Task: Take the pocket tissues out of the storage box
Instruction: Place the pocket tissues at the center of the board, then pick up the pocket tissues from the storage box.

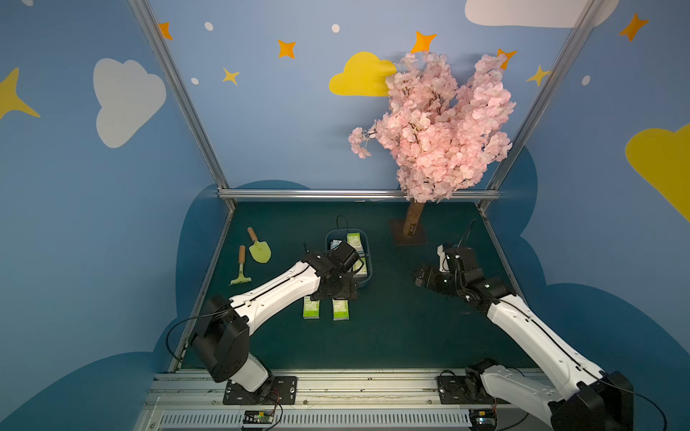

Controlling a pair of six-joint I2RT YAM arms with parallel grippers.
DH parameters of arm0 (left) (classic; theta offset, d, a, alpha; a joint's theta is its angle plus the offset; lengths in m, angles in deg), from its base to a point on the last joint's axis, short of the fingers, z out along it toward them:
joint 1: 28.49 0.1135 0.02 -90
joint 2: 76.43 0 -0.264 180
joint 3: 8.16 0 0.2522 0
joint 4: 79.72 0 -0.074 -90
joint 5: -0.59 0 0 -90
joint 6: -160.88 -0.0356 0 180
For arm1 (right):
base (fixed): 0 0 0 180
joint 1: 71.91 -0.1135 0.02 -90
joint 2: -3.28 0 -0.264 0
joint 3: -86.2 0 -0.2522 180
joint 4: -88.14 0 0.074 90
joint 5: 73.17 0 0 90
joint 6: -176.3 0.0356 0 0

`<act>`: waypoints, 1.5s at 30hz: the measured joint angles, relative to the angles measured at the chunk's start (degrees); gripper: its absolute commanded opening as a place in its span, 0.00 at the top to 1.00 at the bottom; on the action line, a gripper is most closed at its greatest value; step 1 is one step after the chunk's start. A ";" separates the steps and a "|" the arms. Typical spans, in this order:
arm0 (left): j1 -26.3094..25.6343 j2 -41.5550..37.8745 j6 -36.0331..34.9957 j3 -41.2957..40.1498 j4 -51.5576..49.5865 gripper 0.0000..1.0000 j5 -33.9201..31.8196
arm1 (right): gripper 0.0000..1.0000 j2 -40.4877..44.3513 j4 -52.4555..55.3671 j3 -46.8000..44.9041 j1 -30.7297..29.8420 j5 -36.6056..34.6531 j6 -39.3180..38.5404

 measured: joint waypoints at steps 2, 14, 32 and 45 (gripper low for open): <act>1.53 -3.17 -0.72 -1.99 1.77 0.00 -0.09 | 0.02 -3.08 0.28 2.38 -1.22 0.26 0.07; 16.63 -16.13 -3.28 -12.26 13.73 0.00 4.42 | 0.06 -25.18 6.23 23.91 -11.61 -0.79 -0.52; 27.78 -41.68 -12.52 -34.10 34.23 0.00 10.67 | 0.23 -60.39 22.51 63.19 -17.07 1.42 -7.61; 27.96 -54.03 -13.64 -40.89 36.48 0.00 5.11 | 0.37 -71.54 25.40 75.52 -17.09 3.21 -8.41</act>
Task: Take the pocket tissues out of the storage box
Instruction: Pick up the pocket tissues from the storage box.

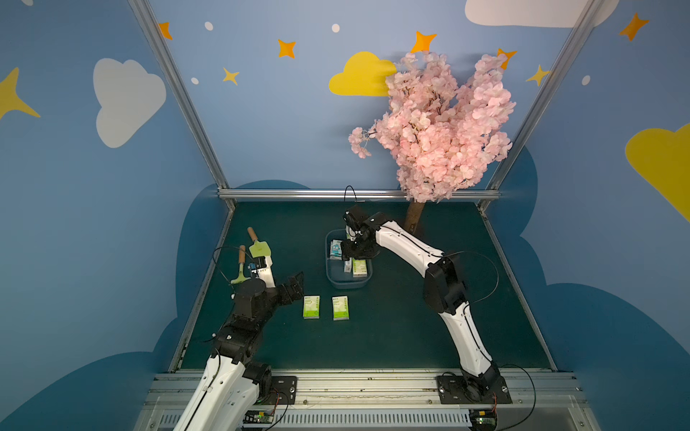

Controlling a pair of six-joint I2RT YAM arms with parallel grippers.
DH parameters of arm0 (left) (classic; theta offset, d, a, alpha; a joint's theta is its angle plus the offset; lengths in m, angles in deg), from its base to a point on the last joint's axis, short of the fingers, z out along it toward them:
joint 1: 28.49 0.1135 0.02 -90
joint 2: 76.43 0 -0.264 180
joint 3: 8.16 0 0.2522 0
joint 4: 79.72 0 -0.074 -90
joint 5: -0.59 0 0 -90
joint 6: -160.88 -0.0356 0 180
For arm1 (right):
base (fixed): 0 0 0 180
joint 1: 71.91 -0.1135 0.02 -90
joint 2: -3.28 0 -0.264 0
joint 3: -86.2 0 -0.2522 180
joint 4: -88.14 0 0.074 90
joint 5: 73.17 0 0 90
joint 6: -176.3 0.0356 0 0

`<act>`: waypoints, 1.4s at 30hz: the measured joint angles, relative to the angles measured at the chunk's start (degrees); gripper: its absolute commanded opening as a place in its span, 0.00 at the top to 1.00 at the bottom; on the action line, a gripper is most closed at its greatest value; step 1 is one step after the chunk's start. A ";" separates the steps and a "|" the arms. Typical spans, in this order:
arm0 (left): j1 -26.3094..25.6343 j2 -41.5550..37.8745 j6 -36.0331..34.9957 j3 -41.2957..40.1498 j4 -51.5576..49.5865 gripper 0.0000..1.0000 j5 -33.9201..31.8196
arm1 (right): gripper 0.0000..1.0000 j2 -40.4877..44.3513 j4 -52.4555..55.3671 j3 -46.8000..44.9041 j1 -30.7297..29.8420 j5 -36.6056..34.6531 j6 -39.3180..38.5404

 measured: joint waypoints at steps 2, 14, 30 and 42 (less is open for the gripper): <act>-0.02 -0.09 0.00 0.00 -0.24 0.00 -0.44 | 0.39 -1.14 0.13 1.05 -0.04 0.11 -0.13; -0.02 -0.15 0.04 0.00 -1.38 0.00 -1.49 | 0.64 -4.46 0.83 3.32 -0.04 -0.20 -0.98; 0.00 0.74 -0.28 0.02 -1.55 0.00 -1.46 | 0.83 -2.78 1.84 1.36 -0.02 -0.17 0.72; 0.09 5.64 -0.92 1.36 0.37 0.00 0.72 | 0.83 13.35 -1.40 -12.81 0.13 4.22 2.14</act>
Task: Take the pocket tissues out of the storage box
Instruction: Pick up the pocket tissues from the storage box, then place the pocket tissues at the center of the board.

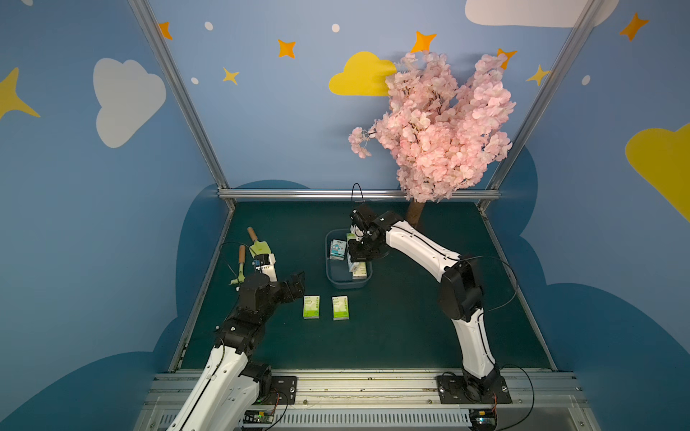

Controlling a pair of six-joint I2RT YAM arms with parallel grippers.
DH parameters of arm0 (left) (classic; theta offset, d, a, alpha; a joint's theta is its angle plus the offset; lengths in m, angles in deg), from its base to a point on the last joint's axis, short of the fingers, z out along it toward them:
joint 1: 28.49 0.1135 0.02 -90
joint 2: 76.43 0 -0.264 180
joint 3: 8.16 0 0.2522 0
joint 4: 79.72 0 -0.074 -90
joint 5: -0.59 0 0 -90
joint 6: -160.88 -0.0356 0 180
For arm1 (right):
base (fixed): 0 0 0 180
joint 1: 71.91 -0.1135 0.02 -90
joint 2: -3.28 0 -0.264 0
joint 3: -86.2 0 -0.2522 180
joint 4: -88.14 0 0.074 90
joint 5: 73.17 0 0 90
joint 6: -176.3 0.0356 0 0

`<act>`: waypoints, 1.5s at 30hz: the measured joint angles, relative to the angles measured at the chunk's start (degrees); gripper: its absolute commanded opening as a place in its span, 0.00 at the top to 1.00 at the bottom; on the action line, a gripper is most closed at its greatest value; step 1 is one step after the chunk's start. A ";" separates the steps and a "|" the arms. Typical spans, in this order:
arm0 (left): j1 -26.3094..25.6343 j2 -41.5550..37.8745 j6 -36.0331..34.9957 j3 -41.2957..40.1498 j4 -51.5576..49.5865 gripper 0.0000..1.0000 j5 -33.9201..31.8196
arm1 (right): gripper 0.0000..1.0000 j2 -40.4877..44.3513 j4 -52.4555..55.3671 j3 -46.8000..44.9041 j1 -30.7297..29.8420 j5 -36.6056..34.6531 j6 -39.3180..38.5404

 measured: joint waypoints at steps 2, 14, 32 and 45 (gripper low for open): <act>0.00 0.98 -0.09 0.24 0.55 0.00 0.52 | 0.83 4.33 -2.23 -4.85 0.17 1.62 0.35; 0.00 4.42 -0.11 0.48 3.67 0.00 2.23 | 0.84 24.50 -11.80 -27.71 2.38 9.18 1.88; 0.00 6.01 -0.11 0.48 6.16 0.00 3.43 | 0.83 39.58 -33.03 -60.17 4.83 19.56 5.31; 0.00 6.36 -0.07 0.48 6.25 0.00 3.45 | 0.83 31.39 -43.93 -62.66 4.83 22.86 7.67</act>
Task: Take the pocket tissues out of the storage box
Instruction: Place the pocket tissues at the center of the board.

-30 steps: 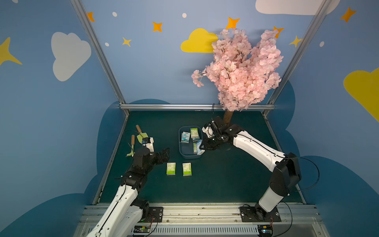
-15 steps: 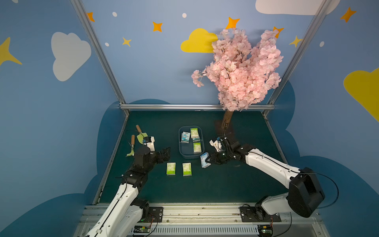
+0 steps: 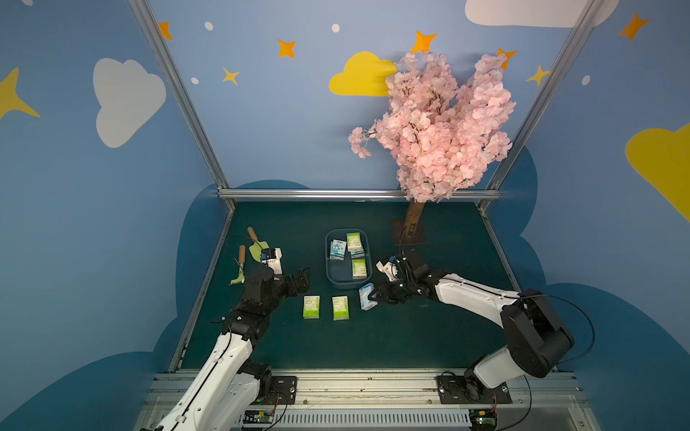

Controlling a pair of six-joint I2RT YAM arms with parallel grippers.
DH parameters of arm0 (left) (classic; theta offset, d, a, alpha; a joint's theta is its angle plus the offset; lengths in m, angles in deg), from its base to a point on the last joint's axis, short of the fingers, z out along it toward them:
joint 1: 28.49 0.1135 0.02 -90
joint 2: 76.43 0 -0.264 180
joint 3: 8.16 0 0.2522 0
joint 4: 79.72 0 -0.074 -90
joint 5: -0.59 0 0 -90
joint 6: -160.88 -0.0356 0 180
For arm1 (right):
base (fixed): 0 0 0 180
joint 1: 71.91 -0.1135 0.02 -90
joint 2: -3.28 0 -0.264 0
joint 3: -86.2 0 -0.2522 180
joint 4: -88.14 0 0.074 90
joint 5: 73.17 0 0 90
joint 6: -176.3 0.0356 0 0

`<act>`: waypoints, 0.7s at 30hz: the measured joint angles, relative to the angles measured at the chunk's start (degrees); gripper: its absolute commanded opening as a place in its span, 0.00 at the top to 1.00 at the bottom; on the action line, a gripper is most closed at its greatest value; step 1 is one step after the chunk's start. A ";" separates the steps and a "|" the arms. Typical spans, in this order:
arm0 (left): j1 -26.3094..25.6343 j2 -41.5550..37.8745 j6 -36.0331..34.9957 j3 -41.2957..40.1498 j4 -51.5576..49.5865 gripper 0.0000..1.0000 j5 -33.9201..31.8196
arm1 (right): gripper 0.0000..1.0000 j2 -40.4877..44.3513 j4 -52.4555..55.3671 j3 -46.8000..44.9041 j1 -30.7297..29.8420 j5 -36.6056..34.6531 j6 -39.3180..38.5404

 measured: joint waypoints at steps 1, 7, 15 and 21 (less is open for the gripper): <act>0.00 0.00 0.00 0.00 0.00 0.00 0.00 | 0.83 -0.72 -0.28 0.00 0.00 0.15 0.13; 0.00 -0.04 0.15 0.00 -0.02 0.00 -0.02 | 0.83 -3.48 -1.44 0.00 0.00 0.90 1.20; 0.00 -0.04 0.17 0.00 -0.02 0.00 -0.02 | 0.83 -3.87 -1.60 -0.13 0.24 0.96 1.81; 0.00 -0.02 0.17 0.00 -0.02 0.00 -0.02 | 0.82 -3.87 -1.64 -1.11 0.46 0.92 2.67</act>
